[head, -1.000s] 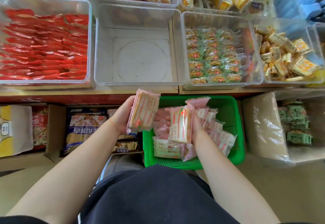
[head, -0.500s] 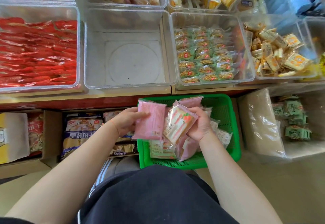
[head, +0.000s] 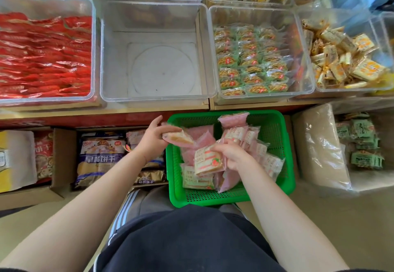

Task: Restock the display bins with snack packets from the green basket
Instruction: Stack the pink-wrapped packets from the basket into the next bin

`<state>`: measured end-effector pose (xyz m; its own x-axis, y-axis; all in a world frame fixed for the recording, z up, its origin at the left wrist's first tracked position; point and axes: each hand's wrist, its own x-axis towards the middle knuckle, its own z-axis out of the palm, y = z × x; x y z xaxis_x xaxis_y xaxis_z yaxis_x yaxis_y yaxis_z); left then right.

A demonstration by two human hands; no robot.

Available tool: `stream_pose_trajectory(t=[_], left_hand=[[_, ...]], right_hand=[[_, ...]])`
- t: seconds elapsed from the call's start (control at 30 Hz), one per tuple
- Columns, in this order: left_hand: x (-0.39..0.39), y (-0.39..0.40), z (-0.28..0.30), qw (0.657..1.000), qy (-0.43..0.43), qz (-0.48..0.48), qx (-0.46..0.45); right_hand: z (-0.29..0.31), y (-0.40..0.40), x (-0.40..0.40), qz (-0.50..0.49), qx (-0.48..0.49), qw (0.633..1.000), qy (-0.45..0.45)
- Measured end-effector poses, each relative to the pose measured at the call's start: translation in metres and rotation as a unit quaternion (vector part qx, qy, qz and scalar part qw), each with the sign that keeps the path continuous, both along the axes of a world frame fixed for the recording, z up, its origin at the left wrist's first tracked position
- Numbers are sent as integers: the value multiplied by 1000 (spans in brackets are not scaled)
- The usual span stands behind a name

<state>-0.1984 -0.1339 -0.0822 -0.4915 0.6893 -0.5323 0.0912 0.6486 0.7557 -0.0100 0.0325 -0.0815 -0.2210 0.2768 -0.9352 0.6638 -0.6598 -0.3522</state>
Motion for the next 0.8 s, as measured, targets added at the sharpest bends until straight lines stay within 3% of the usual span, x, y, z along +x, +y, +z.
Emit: stream_pose_trajectory(t=[0.1,0.2,0.3,0.4,0.5,0.6,0.8], left_hand=[[10,-7,-4,980,133,-121,-83],[16,-10,-6,970,131,-173,-114],[19,-12,-10,992,0,-87,-96],[22,-11,-9,989,-110,13,-95],[29,3,-7,993,-8,-12,-114],[43,27,-10,979,119,-59,-152],[53,52,-24,966,118,-43,-225]], right_hand=[[-2,-3,-9,175,117,976,-53],[2,4,-11,269,174,944,-74],[10,17,-6,184,187,964,-55],[20,29,4,77,168,983,-19],[31,38,14,49,54,997,36],[38,37,25,3,-75,988,133],[29,22,41,-23,-162,950,264]])
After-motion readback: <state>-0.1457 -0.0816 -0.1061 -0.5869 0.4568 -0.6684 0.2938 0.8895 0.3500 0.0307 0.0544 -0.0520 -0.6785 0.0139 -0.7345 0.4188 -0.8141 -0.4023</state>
